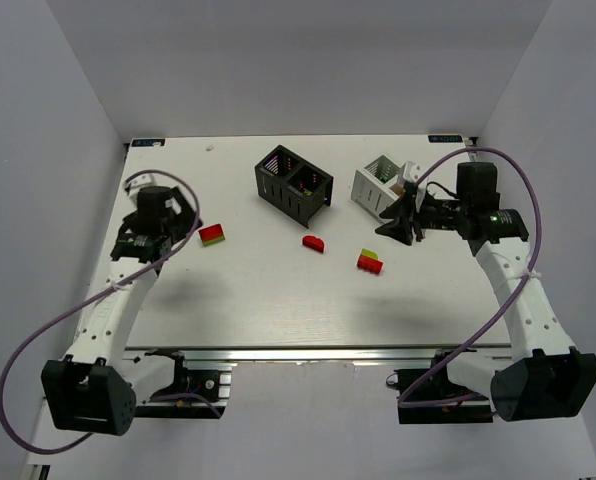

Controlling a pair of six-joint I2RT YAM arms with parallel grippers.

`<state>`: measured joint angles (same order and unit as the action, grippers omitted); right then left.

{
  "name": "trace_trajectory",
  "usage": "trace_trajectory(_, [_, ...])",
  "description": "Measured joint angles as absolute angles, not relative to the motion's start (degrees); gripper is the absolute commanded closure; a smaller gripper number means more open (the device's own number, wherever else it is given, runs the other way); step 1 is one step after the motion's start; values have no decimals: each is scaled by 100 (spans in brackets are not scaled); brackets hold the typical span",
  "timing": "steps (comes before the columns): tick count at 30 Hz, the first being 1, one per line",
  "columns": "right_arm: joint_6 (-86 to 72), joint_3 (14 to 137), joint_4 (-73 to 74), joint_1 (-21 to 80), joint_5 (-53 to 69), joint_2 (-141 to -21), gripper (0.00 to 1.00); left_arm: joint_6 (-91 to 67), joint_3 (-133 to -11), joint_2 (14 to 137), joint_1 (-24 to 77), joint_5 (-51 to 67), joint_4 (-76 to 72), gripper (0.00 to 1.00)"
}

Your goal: Sort the legos into containers by color

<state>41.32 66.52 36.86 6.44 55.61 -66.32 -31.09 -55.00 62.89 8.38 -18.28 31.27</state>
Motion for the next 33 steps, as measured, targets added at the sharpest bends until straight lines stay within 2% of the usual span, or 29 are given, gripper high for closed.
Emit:
trace_trajectory(4, [3905, 6608, 3446, 819, 5273, -6705, 48, -2749, -5216, 6547, -698, -1579, 3662, 4])
trace_trajectory(7, [3760, 6560, 3347, 886, 5107, -6818, 46, -2451, -5212, 6965, -1208, -1542, 3774, 5])
trace_trajectory(11, [3590, 6438, 3188, 913, 4969, -6901, 45, -2021, -5216, 7752, -1378, -1494, 3717, 5])
trace_trajectory(17, [3485, 6418, 3074, 915, 4862, -7002, 43, -1345, -5446, 8956, -1494, -1313, 3476, 16])
trace_trajectory(20, [3483, 6423, 3033, 913, 4812, -7126, 43, -1083, -5695, 9426, -1507, -1249, 3301, 17])
trace_trajectory(28, [3446, 6455, 2995, 913, 4810, -7435, 43, -733, -6145, 9926, -1520, -1074, 2978, 22])
trace_trajectory(33, [3444, 6587, 2998, 913, 4805, -7603, 43, -637, -6198, 10068, -1520, -978, 2827, 31])
